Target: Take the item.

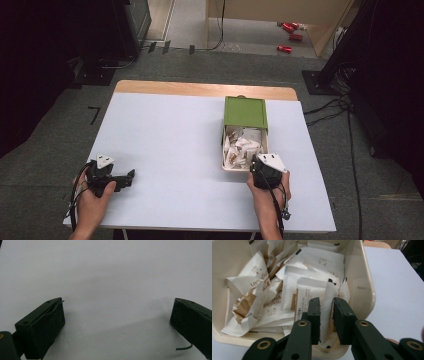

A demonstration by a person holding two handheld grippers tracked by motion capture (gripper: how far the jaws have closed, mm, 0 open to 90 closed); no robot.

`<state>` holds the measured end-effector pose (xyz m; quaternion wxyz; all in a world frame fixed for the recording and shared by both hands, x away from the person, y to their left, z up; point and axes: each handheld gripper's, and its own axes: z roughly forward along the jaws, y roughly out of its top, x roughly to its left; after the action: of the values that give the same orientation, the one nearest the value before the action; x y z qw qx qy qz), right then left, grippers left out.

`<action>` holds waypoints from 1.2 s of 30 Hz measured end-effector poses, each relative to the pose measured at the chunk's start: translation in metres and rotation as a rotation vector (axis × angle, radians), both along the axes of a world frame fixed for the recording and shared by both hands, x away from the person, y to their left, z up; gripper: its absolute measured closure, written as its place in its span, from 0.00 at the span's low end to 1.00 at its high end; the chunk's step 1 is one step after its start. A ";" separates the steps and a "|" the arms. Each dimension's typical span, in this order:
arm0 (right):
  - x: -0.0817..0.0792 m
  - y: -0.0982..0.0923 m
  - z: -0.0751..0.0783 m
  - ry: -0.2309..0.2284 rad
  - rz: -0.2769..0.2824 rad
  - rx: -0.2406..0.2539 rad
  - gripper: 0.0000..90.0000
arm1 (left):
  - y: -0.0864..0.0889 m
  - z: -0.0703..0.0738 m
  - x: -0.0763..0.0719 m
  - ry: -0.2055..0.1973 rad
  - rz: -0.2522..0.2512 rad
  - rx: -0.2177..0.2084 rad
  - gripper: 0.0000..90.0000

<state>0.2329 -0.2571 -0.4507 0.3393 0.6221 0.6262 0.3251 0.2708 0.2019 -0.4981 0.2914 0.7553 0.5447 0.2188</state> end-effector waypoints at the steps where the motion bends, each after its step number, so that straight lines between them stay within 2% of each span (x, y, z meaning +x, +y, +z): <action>1: 0.000 0.000 -0.001 0.002 0.001 -0.006 0.87 | 0.000 0.000 0.000 0.000 0.000 0.000 0.00; 4: 0.000 -0.001 0.000 -0.002 -0.010 -0.020 0.94 | 0.000 0.000 0.000 0.000 0.000 0.000 0.00; 7: -0.001 -0.002 0.001 -0.011 -0.011 -0.013 0.95 | 0.000 0.000 0.000 0.000 -0.001 0.000 0.00; 25: -0.015 -0.009 0.037 -0.131 0.020 0.054 0.94 | 0.000 0.000 0.000 0.000 0.000 0.000 0.00; 36: -0.024 -0.020 0.057 -0.176 0.018 0.089 0.94 | 0.000 0.000 0.000 0.000 0.000 0.000 0.00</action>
<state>0.2093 -0.2771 -0.3942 0.3622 0.6000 0.5845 0.4089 0.2709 0.2018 -0.4981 0.2914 0.7552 0.5447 0.2189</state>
